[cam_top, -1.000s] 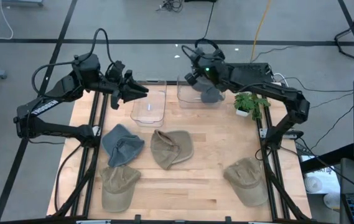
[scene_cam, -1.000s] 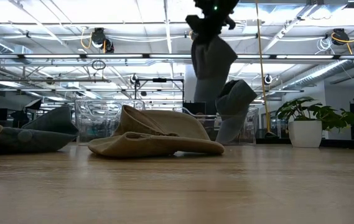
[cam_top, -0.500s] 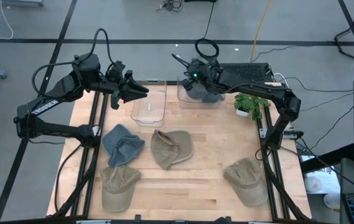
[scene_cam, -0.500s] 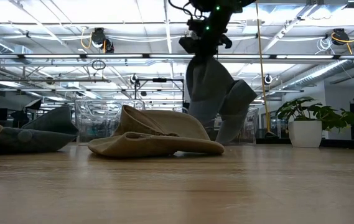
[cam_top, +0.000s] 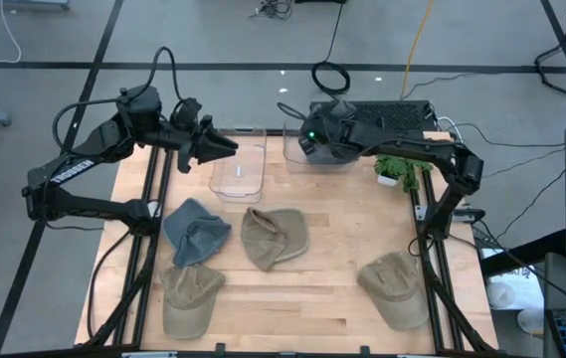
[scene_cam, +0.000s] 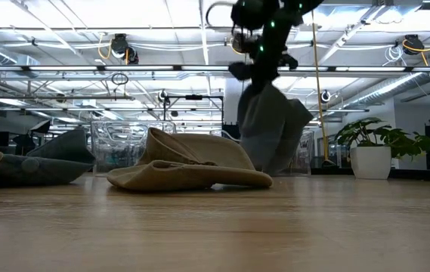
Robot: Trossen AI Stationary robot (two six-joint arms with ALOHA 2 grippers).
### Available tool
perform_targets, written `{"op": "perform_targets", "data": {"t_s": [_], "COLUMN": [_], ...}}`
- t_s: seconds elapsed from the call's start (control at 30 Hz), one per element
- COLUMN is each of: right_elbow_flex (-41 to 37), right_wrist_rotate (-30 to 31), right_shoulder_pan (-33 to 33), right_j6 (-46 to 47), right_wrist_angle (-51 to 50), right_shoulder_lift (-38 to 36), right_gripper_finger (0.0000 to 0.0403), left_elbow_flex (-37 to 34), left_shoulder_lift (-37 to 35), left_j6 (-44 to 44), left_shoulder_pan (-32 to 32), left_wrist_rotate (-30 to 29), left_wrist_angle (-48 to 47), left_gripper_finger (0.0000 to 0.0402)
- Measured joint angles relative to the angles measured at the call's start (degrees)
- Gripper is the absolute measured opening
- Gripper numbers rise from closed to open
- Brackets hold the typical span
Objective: Pick & Place hat
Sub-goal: Put the bottom blue cap into the right transparent bin
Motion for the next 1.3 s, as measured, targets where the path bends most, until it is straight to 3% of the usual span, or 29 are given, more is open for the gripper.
{"op": "perform_targets", "data": {"t_s": [0.17,0.33,0.63,0.83,0.9,1.1,1.23,1.3], "right_elbow_flex": [-2.23,-2.43,-2.39,-2.36,-2.43,-2.52,-2.43,-2.43], "right_wrist_rotate": [-1.47,-1.80,-1.93,-14.54,-18.32,-18.65,-24.39,-24.31], "right_shoulder_pan": [-0.52,-0.52,-0.52,-0.43,-0.42,-1.46,-3.19,-3.63], "right_j6": [2.42,-2.30,-6.37,-14.91,-17.45,-21.15,-22.04,-21.10], "right_wrist_angle": [0.44,2.16,4.18,12.31,14.55,19.13,20.46,20.83], "right_shoulder_lift": [-0.44,-1.12,-7.45,-9.15,-8.84,-3.66,-0.27,1.28], "right_gripper_finger": [0.0014,0.0040,0.0157,0.0200,0.0199,0.0156,0.0100,0.0061], "left_elbow_flex": [0.00,-0.04,-0.04,-0.04,-0.04,-0.03,-0.04,-0.03], "left_shoulder_lift": [0.37,0.35,0.35,0.35,0.35,0.35,0.35,0.35], "left_j6": [-3.91,-2.39,-2.12,-1.89,-1.68,-2.34,-4.13,-4.75], "left_shoulder_pan": [0.04,-0.02,-0.02,-0.02,-0.02,-0.02,-0.02,-0.02], "left_wrist_rotate": [0.12,0.12,0.12,-0.24,-0.54,-0.94,-1.34,-1.34], "left_wrist_angle": [0.19,0.13,0.11,0.41,0.41,0.44,0.38,0.36], "left_gripper_finger": [0.0131,0.0131,0.0131,0.0131,0.0131,0.0131,0.0131,0.0131]}}
